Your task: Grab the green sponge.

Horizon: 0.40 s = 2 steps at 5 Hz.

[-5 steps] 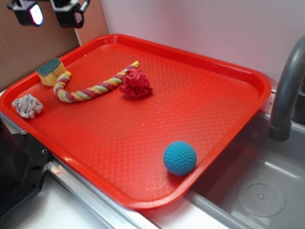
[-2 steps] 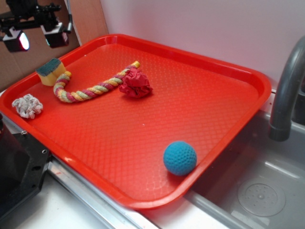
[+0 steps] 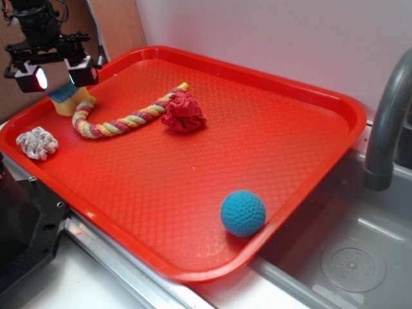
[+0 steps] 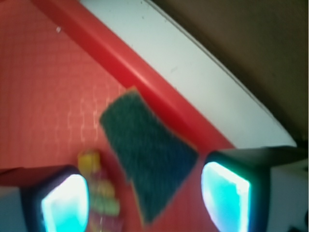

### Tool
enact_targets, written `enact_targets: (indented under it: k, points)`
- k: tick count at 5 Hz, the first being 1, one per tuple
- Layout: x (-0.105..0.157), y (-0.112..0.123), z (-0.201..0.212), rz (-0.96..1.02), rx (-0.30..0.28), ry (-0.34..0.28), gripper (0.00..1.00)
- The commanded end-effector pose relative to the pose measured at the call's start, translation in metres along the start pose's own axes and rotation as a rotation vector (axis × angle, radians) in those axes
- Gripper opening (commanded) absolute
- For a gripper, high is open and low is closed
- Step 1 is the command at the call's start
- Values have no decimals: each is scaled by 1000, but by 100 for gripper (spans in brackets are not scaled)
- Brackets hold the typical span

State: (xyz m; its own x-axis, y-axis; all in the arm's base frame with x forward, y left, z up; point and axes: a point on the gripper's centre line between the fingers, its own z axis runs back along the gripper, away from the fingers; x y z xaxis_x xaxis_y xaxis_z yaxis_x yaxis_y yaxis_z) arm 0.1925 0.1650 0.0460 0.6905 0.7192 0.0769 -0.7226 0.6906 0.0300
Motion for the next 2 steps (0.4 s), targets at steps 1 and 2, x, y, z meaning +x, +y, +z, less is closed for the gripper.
enact_targets:
  k: [1,2]
  points:
    - [14,-13,-14,-163,62,-56,100]
    - [12,-20,-24,-206,112,-54,96]
